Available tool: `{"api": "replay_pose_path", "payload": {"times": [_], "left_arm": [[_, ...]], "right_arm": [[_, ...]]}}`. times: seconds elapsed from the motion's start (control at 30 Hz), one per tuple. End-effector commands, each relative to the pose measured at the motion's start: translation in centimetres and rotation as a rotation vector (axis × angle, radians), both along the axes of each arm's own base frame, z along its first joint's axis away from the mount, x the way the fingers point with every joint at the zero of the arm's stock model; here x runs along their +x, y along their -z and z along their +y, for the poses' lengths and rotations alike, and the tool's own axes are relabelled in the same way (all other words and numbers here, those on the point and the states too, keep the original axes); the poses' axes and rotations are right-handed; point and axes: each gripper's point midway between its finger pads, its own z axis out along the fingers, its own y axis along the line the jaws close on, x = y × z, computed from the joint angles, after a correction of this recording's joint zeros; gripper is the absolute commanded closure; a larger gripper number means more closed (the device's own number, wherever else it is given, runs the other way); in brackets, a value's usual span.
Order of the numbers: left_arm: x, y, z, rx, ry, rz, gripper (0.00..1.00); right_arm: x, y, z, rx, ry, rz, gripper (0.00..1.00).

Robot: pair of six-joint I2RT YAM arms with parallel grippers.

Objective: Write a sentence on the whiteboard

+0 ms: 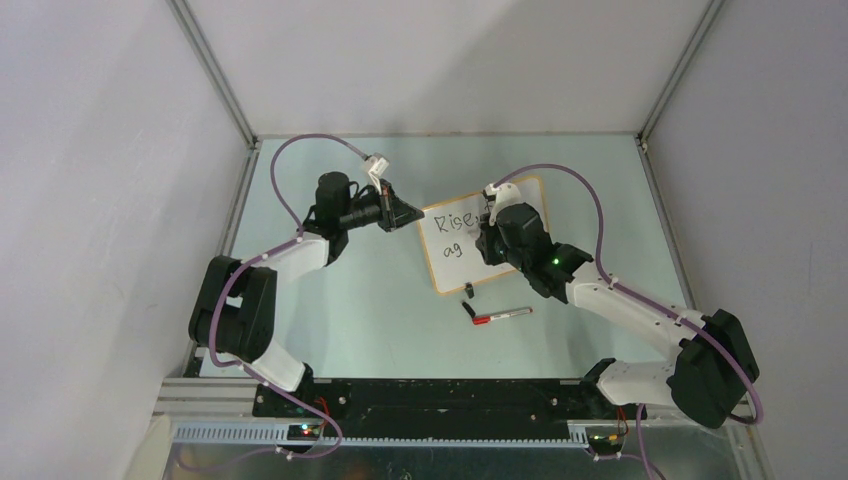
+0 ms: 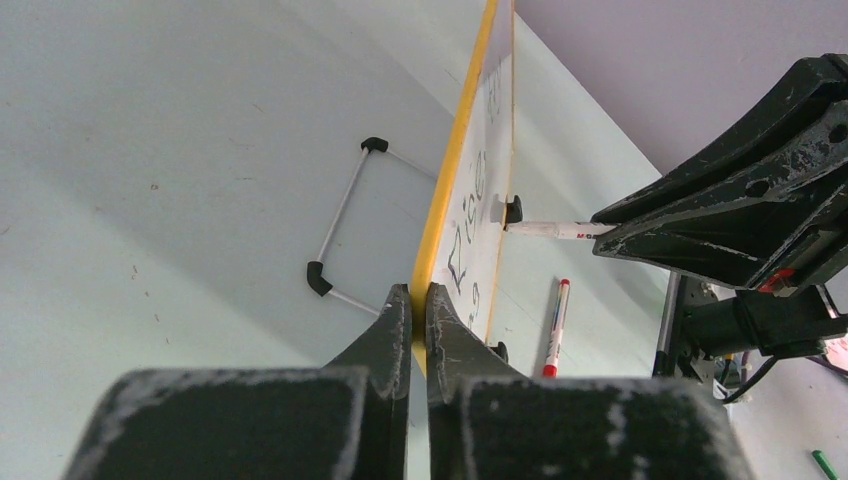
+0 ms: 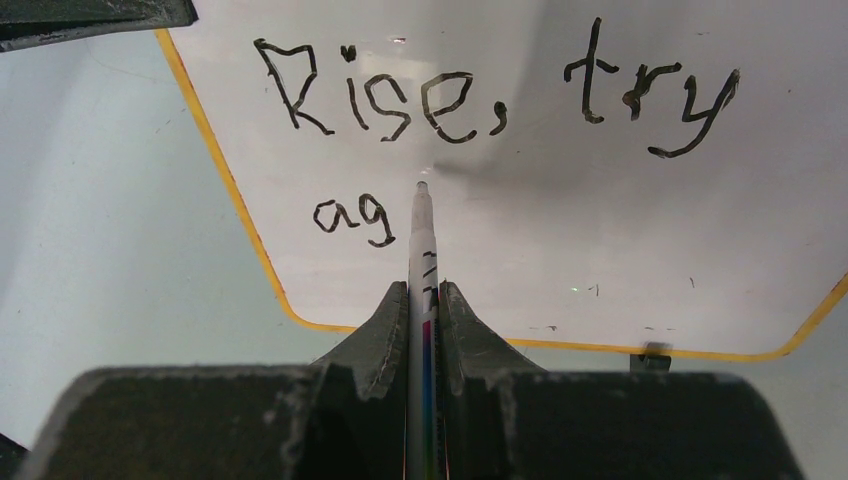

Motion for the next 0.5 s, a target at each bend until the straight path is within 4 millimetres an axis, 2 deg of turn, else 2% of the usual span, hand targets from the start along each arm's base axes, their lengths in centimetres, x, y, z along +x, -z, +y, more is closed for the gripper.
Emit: {"api": "replay_pose_path", "payload": {"times": [0.0, 0.47], "left_arm": [[0.14, -0.36, -0.13, 0.038, -0.004, -0.035, 0.97], [0.1, -0.32, -0.2, 0.039, -0.002, -0.035, 0.97]], "right_arm": [[0.21, -0.65, 0.47, 0.017, -0.01, -0.029, 1.0], [-0.18, 0.28, 0.75, -0.001, -0.029, -0.001, 1.0]]}}
